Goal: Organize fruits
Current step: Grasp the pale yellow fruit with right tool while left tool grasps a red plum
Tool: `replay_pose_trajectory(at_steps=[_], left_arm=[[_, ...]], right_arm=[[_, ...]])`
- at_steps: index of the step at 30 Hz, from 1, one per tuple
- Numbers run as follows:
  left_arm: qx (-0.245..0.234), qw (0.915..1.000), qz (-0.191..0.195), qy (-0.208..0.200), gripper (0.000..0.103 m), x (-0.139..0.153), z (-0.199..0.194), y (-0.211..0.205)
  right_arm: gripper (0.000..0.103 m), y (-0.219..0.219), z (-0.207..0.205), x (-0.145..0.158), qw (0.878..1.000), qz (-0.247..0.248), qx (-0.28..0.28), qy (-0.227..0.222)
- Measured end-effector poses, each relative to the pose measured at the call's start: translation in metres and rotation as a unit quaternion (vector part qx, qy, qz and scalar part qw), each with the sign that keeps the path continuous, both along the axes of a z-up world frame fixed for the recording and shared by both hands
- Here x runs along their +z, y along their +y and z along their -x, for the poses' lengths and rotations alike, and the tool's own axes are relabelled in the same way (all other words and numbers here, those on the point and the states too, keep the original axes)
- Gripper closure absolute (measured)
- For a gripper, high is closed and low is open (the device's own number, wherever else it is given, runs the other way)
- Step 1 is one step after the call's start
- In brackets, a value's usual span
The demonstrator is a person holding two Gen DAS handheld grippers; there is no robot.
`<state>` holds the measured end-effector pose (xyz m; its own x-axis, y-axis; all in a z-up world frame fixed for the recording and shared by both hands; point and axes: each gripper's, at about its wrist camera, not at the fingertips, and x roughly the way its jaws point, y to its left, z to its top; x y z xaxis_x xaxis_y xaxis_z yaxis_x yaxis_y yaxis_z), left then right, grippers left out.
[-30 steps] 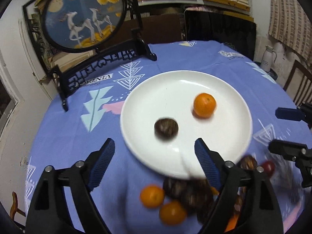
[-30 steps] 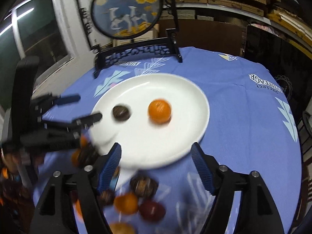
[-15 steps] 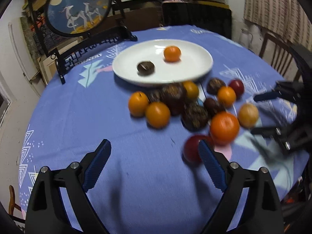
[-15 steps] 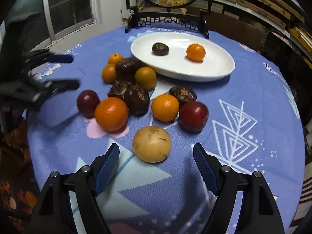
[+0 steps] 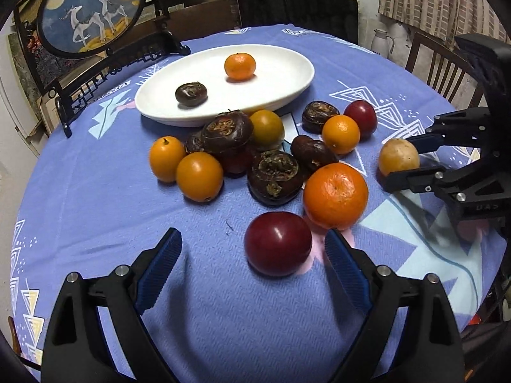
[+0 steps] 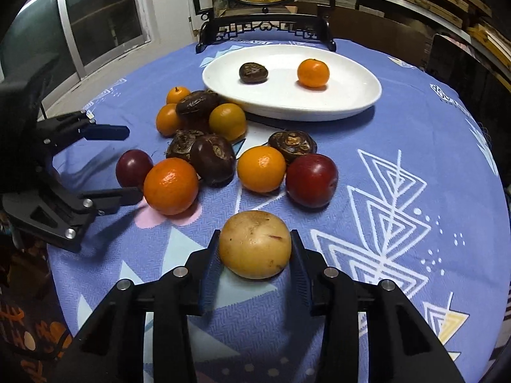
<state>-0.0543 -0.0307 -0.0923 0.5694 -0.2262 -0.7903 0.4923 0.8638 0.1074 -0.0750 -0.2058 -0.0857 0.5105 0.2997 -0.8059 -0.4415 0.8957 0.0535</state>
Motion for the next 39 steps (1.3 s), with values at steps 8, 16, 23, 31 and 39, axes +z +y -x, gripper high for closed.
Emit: replay_pose_trajectory(at_steps=[8,16,23,31,39], left_arm=[[0.008,0.9999,0.013,0.009,0.015,0.000,-0.005,0.003],[-0.024,0.9988,0.024,0.035,0.060,-0.005,-0.004,-0.005],[-0.031,0.9991,0.018,0.023,0.064,-0.001,0.007,-0.004],[0.012,0.9998,0.015,0.007,0.064,0.012,0.000,0.009],[0.058,0.9980,0.025,-0.012,0.064,0.034,-0.015,0.009]], right_arm=[[0.061,0.005,-0.002,-0.002,1.000,0.000,0.002,0.004],[0.061,0.003,-0.003,-0.003,1.000,-0.001,-0.004,0.006],[0.061,0.003,-0.002,-0.003,1.000,0.000,-0.005,0.006],[0.061,0.007,0.001,-0.001,1.000,0.003,-0.001,0.004],[0.061,0.005,0.001,0.017,1.000,-0.013,-0.008,-0.012]])
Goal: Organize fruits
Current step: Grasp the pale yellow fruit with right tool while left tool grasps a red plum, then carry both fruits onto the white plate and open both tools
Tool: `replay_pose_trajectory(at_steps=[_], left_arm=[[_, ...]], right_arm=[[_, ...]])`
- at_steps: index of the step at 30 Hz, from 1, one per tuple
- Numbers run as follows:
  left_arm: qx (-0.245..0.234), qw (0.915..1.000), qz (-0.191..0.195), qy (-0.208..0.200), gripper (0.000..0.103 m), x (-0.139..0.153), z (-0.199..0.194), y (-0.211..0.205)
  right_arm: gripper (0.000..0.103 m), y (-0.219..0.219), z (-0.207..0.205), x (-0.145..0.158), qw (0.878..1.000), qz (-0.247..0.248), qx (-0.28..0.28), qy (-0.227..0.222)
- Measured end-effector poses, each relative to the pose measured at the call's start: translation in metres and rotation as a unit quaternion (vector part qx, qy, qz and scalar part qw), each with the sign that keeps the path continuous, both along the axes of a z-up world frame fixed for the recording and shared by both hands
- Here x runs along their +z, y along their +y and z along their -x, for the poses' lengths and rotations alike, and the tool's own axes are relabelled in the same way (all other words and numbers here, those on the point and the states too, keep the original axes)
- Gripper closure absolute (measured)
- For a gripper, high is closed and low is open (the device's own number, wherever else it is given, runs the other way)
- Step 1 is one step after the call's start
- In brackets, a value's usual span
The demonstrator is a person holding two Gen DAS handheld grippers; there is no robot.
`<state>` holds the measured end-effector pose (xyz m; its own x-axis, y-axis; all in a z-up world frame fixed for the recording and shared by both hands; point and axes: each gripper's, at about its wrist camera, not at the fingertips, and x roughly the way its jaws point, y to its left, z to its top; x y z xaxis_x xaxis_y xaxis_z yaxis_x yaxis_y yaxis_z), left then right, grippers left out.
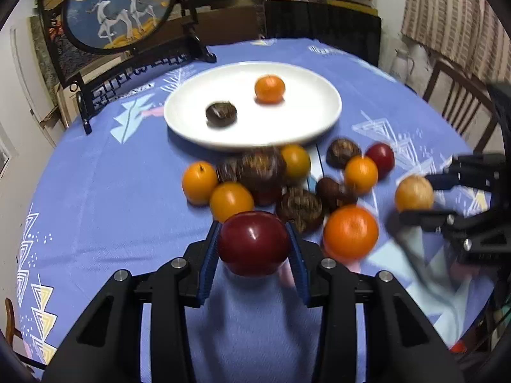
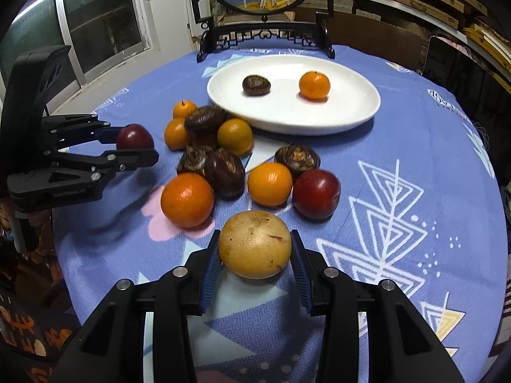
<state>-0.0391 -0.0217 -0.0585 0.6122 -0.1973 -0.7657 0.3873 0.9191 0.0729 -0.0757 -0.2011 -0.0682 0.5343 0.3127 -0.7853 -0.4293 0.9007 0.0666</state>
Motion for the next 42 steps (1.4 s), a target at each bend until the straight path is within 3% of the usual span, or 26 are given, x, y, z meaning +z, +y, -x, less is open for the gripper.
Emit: replay_pose_trajectory(at_steps=[9,30,42], left_arm=[[0.026,0.9989,-0.018,-0.036,0.064,0.020,-0.014,-0.008],[0.019,0.9995,-0.023,-0.014,0.063,0.005,-0.032,-0.013],[0.039,0.9978,-0.004,-0.053,0.063,0.045,-0.084,-0.018]], right_arm=[[0.061,-0.001,-0.007,0.009,1.000,-0.015,0.000,-0.004],[0.061,0.010,-0.019,-0.006,0.999,-0.014,0.024,0.023],[0.061,0.000,-0.076,0.040,0.998,-0.033,-0.018,-0.048]])
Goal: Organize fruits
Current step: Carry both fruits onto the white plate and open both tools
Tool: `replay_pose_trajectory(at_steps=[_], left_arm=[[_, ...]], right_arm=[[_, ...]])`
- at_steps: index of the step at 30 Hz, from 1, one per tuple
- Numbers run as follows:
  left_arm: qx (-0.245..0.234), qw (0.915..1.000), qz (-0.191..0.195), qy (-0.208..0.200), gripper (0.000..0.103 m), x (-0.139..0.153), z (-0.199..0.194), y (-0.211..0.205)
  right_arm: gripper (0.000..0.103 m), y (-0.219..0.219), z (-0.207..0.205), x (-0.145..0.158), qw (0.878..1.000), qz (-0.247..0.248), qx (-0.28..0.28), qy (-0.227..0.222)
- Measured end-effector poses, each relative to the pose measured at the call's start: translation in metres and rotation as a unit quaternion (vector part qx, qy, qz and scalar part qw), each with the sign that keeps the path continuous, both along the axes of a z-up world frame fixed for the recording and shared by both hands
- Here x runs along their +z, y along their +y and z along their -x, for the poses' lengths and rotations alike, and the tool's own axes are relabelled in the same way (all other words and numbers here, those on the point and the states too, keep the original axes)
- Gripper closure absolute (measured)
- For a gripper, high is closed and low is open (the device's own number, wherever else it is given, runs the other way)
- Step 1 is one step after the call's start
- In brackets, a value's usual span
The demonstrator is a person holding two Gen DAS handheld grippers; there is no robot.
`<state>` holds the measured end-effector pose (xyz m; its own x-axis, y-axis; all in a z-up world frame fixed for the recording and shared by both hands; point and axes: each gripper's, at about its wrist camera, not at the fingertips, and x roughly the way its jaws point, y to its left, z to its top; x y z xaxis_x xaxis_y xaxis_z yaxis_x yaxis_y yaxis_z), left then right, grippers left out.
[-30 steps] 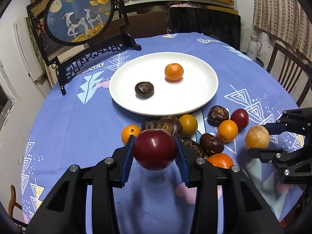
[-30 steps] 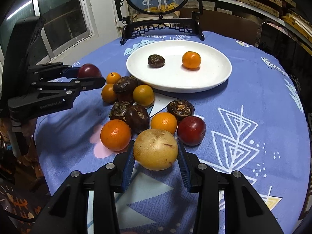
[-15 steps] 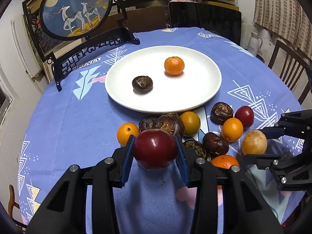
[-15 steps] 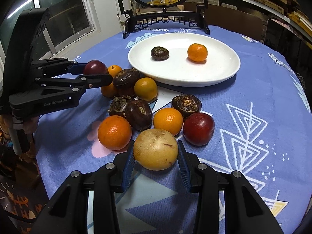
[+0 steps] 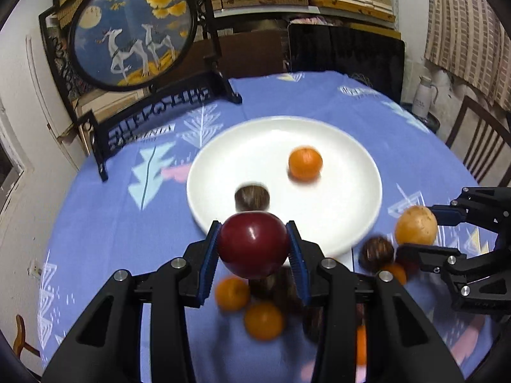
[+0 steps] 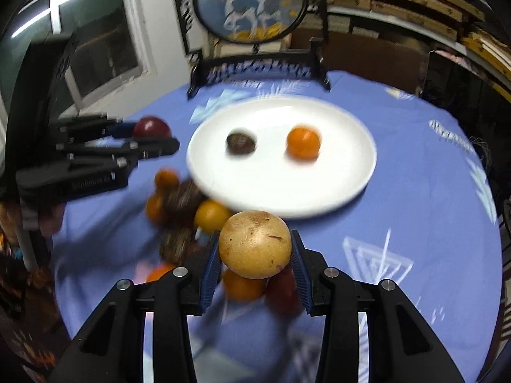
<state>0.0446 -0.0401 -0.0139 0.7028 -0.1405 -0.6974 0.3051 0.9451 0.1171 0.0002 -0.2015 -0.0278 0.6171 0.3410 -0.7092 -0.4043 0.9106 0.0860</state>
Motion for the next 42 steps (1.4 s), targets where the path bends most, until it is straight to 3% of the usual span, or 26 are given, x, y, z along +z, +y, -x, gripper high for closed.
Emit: replay_pose_trajectory(at_steps=[5,18,20,21,23,28,33,42], left_arm=[[0.009,0.9999,-0.008,-0.002,0.063,0.001,-0.038,-0.013],[0.049,0.9979,-0.020,0.037,0.063,-0.033,-0.110,-0.016],[0.048,0.9980,-0.022,0.036,0.062,-0.034,-0.111,-0.016],[0.048,0.9980,-0.024,0.032,0.054,-0.034,-0.110,-0.016],[0.048,0.9984,-0.022,0.018,0.046,-0.029,-0.104,-0.015],[0.042,0.9991,-0.009,0.002,0.045,-0.015,-0.082,-0.008],[0.042,0.9991,-0.004,-0.007,0.036,-0.008,-0.050,0.004],[0.045,0.9989,0.015,-0.006,0.026,-0.008,0.011,0.044]], right_arm=[[0.061,0.000,-0.039,0.008,1.000,-0.016,-0.019,-0.006],[0.060,0.009,-0.114,-0.019,0.998,0.001,-0.043,0.034],[0.054,0.008,-0.118,-0.018,0.998,0.006,-0.051,0.032],[0.042,0.007,-0.119,-0.016,0.998,0.005,-0.056,0.029],[0.040,0.000,-0.114,-0.009,0.998,-0.004,-0.069,0.009],[0.040,-0.010,-0.092,-0.001,0.998,-0.012,-0.069,0.003],[0.035,-0.011,-0.053,-0.001,0.998,-0.011,-0.055,0.004],[0.033,0.012,0.051,-0.015,0.999,-0.010,0.035,0.009]])
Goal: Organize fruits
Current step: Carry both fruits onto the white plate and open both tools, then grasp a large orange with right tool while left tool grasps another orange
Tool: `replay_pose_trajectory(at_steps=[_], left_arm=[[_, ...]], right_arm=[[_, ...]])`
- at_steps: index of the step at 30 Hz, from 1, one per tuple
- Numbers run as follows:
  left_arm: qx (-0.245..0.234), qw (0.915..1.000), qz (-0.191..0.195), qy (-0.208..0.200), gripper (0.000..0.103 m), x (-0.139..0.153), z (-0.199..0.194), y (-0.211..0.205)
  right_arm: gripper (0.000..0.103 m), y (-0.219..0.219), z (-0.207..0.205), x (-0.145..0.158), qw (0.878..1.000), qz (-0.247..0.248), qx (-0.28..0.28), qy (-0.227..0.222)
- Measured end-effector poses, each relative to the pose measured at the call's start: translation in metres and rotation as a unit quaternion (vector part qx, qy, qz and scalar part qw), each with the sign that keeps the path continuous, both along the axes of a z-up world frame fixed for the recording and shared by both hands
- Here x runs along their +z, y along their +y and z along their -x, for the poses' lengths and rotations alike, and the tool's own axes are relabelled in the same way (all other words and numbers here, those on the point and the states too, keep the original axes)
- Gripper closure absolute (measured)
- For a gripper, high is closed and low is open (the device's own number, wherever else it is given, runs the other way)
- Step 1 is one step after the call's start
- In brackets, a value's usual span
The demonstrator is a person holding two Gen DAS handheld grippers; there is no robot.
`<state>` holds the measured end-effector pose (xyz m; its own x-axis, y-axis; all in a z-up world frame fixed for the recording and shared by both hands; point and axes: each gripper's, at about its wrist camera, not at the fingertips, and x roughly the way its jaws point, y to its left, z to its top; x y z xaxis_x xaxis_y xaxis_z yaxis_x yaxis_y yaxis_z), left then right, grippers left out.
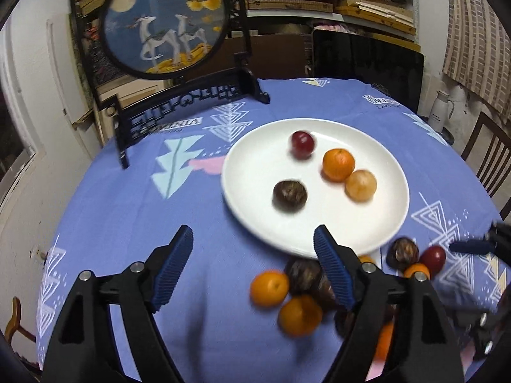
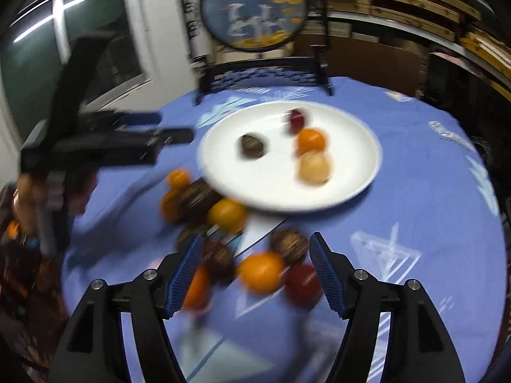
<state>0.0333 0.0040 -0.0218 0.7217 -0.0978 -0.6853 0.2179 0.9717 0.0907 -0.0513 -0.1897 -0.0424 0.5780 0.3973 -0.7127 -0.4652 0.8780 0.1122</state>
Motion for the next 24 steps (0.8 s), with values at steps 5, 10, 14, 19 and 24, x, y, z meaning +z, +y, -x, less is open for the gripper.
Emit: replay_pose_trajectory(at_steps=[5,10,14,19,24], left_arm=[[0.002,0.9999,-0.008,0.009,0.025,-0.007,0.024,0.018],[-0.005,0.9997,-0.018,0.018,0.025,-0.015,0.044,0.031],[-0.034,0.9984,-0.031,0.034,0.024,-0.027,0.056,0.027],[-0.078,0.9947,-0.048,0.048,0.024,-0.045,0.062,0.007],[-0.100,0.9919,-0.055,0.056,0.027,-0.059,0.050,-0.015]], right_arm=[[0.033,0.026,0.022,-0.024,0.999,0.011,0.028,0.040],[0.033,0.041,0.015,-0.037,0.997,0.015,0.023,0.069],[0.059,0.049,0.009,-0.041,0.997,0.016,0.029,0.074],[0.060,0.042,0.014,-0.038,0.997,0.008,0.030,0.069],[0.060,0.022,0.018,-0.034,0.998,0.005,0.012,0.065]])
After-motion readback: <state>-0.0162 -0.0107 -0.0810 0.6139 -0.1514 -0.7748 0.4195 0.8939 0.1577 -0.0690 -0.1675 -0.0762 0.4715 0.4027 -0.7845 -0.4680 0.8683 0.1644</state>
